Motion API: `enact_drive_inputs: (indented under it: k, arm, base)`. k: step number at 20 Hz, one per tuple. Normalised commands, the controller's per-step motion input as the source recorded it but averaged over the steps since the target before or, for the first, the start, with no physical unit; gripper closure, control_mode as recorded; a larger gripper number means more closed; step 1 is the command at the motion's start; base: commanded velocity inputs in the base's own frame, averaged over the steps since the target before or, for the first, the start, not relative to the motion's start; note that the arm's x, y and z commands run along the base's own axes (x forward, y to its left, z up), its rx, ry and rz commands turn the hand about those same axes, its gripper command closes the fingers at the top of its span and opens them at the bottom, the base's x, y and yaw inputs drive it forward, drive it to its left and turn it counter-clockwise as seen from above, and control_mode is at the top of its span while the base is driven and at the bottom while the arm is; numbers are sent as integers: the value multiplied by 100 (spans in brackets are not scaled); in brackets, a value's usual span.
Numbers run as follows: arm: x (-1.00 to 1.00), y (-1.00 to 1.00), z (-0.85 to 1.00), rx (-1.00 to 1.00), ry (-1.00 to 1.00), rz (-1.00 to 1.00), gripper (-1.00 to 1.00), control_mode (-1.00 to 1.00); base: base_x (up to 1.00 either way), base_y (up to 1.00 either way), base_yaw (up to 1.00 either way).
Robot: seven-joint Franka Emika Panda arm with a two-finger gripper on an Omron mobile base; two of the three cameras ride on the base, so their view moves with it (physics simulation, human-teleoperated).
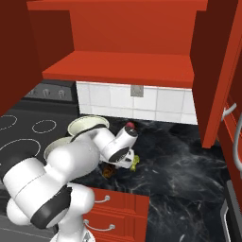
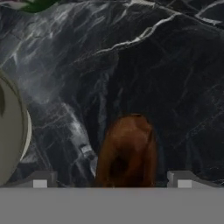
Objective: Pick both bowls and place them on the counter. Then place the broccoli in one bowl and place the sweet potato in the other bowl.
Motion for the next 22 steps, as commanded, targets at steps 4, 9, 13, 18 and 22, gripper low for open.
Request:
enact_drive_inputs:
  k: [4, 9, 13, 18, 22]
  arm:
    - [14, -3, -29, -1, 2, 2, -100, -100]
    - [1, 2, -25, 0, 0, 1, -100, -100]
    - [0, 7, -21, 0, 0, 0, -100, -100]
    - [0, 14, -15, 0, 0, 0, -100, -100]
    - [-3, 27, -6, 0, -1, 0, -100, -100]
  base:
    - [0, 0, 0]
    - [0, 0, 0]
    - [0, 0, 0]
    - [0, 0, 0]
    - [0, 0, 0]
